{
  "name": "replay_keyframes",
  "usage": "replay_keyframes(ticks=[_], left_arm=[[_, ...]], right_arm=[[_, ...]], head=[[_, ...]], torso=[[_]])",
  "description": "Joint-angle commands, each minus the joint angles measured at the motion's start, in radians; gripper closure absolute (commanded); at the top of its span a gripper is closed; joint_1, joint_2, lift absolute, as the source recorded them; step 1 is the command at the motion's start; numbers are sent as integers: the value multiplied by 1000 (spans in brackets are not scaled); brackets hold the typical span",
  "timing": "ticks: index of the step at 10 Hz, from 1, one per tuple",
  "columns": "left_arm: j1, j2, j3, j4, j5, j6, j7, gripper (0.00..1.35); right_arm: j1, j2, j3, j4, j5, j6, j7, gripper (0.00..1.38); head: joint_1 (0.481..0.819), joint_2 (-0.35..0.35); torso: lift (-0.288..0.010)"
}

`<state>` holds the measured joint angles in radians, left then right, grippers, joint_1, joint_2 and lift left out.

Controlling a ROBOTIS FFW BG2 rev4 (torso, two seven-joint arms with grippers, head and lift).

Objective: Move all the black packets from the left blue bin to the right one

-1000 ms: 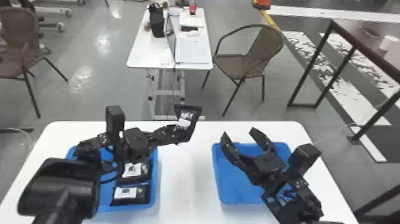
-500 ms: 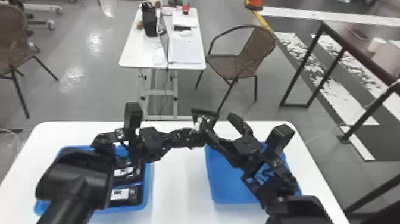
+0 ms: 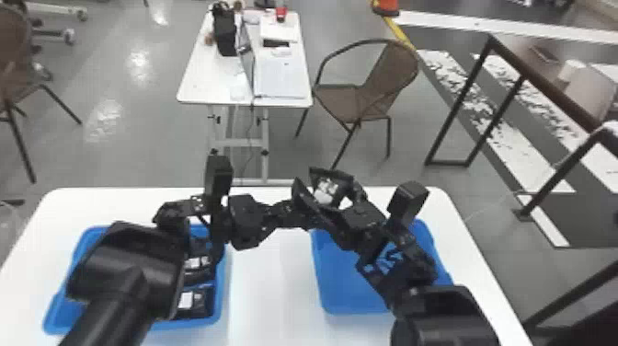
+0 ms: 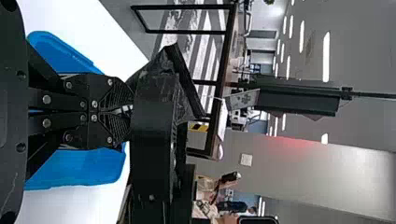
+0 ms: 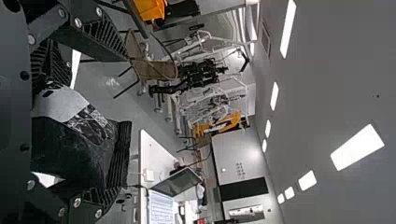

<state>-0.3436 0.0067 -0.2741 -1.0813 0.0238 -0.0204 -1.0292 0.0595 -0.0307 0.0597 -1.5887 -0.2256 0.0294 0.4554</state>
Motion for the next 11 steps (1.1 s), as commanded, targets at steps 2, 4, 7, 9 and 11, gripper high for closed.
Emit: replay_keyframes(ticks=[2, 4, 7, 9, 11], left_arm=[[2, 1, -2, 1, 5, 0, 0, 1188], [8, 1, 15, 1, 5, -1, 6, 1168], [44, 3, 52, -12, 47, 11, 64, 630], [137, 4, 156, -106, 42, 31, 118, 185], [259, 4, 286, -281, 47, 34, 202, 98]], right_arm=[[-9, 0, 0, 12, -15, 26, -1, 1059], [6, 0, 0, 10, -23, 29, -1, 1227], [13, 0, -26, 13, -63, 27, -4, 1227], [19, 0, -100, 12, -83, 29, -4, 1227], [23, -3, -167, 61, -101, 29, -3, 1225]], head=[[695, -174], [695, -172], [695, -162], [695, -160], [695, -149]], torso=[[0], [0], [0], [0], [0]])
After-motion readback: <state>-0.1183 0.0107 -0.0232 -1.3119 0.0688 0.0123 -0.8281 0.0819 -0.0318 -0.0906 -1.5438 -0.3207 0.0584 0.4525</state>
